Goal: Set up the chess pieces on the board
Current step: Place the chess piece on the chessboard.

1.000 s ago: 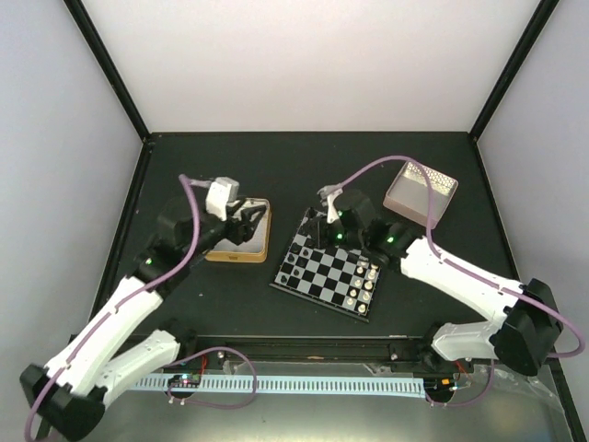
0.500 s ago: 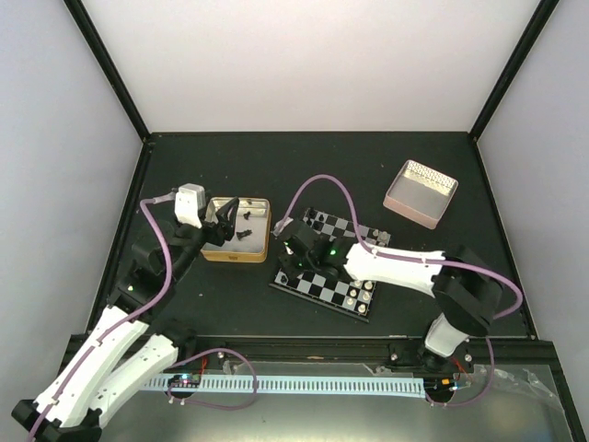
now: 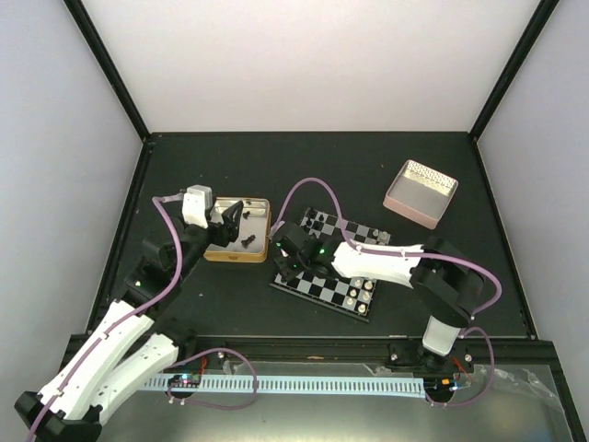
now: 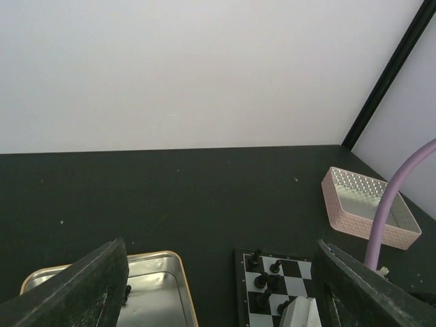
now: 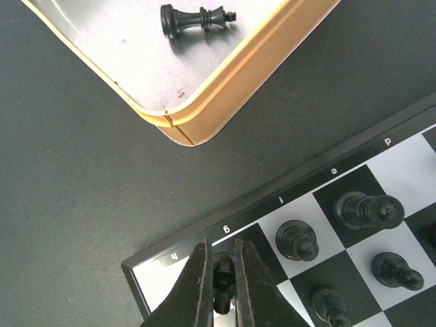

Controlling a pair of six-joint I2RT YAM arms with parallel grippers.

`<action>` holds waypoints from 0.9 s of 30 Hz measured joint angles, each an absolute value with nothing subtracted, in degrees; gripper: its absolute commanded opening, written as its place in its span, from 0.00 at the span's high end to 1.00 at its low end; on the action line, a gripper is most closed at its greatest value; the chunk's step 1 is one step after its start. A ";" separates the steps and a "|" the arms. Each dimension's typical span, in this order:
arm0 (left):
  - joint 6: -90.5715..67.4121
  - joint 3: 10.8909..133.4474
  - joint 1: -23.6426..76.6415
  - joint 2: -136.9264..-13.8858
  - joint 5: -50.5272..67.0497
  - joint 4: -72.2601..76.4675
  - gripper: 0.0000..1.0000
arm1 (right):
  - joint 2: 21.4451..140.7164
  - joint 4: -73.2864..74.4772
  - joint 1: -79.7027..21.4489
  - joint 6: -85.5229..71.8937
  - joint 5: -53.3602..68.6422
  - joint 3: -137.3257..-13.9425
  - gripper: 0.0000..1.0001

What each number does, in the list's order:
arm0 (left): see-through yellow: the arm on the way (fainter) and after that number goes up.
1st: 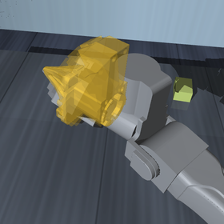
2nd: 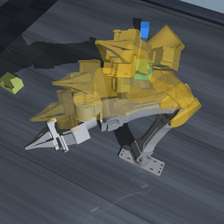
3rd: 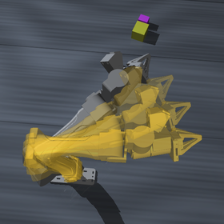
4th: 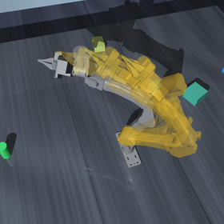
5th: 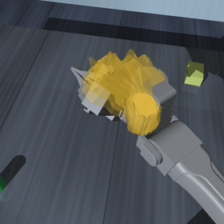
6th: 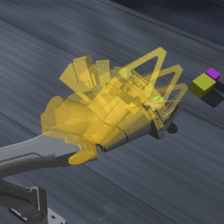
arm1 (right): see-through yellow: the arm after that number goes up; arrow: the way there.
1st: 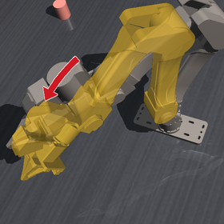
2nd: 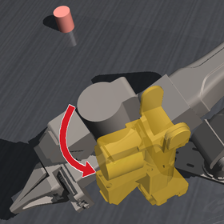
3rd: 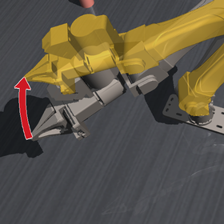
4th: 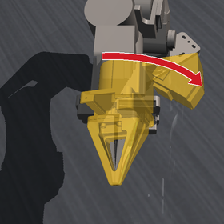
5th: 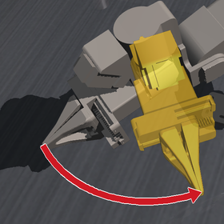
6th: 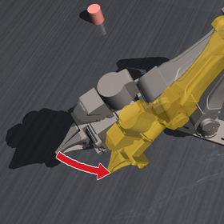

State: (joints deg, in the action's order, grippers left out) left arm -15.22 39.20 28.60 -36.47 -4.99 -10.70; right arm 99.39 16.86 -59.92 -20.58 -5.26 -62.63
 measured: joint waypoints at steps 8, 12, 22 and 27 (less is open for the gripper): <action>-15.22 39.16 28.60 -36.45 -5.06 -10.68 0.24 | 102.30 17.69 -59.92 -20.69 -5.23 -63.11 0.98; -15.22 39.16 28.60 -36.45 -5.15 -10.68 0.24 | 103.26 18.65 -59.92 -20.88 -5.37 -63.59 0.96; -15.22 39.05 28.60 -36.53 -5.19 -10.68 0.24 | 104.25 20.49 -59.94 -20.97 -5.52 -64.31 0.87; -15.22 39.05 28.60 -36.95 -5.17 -10.68 0.24 | 104.31 21.74 -60.03 -21.28 -5.85 -65.45 0.80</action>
